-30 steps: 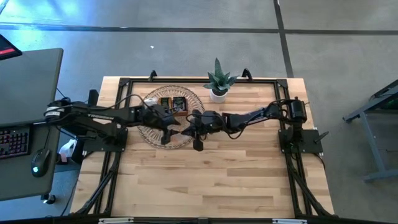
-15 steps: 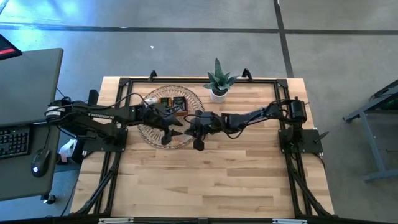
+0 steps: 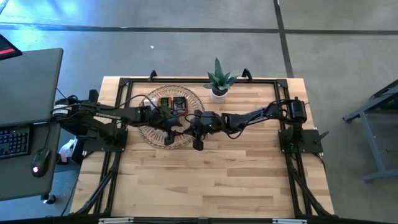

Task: Pick & Place Tea
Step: Put the white tea bag into the left section of the wooden organizer

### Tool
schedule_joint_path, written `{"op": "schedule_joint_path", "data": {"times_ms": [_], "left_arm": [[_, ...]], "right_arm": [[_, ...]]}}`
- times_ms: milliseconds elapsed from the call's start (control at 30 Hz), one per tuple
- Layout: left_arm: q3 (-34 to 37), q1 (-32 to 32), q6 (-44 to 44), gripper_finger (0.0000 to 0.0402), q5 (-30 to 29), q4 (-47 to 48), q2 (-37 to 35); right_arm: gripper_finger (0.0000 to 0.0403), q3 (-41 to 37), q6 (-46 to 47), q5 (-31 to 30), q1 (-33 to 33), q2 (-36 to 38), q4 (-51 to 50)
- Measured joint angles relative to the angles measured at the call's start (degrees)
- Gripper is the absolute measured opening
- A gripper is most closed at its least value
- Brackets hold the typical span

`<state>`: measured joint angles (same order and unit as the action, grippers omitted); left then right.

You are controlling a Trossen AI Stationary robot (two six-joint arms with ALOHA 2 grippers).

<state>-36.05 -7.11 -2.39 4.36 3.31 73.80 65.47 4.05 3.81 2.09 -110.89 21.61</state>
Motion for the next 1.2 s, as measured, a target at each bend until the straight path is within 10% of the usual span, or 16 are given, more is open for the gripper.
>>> {"op": "schedule_joint_path", "data": {"times_ms": [400, 1200], "left_arm": [[0.0, 0.0, 0.47, 0.0199, 3.04, -0.44, 0.02], [0.0, 0.0, -0.89, 0.0015, 5.16, -2.17, -1.01]], "right_arm": [[0.0, 0.0, 0.0, 0.03, 0.0, 0.0, -0.26], [0.0017, 0.0, -0.02, -2.42, 0.0, 0.0, -0.36]]}}
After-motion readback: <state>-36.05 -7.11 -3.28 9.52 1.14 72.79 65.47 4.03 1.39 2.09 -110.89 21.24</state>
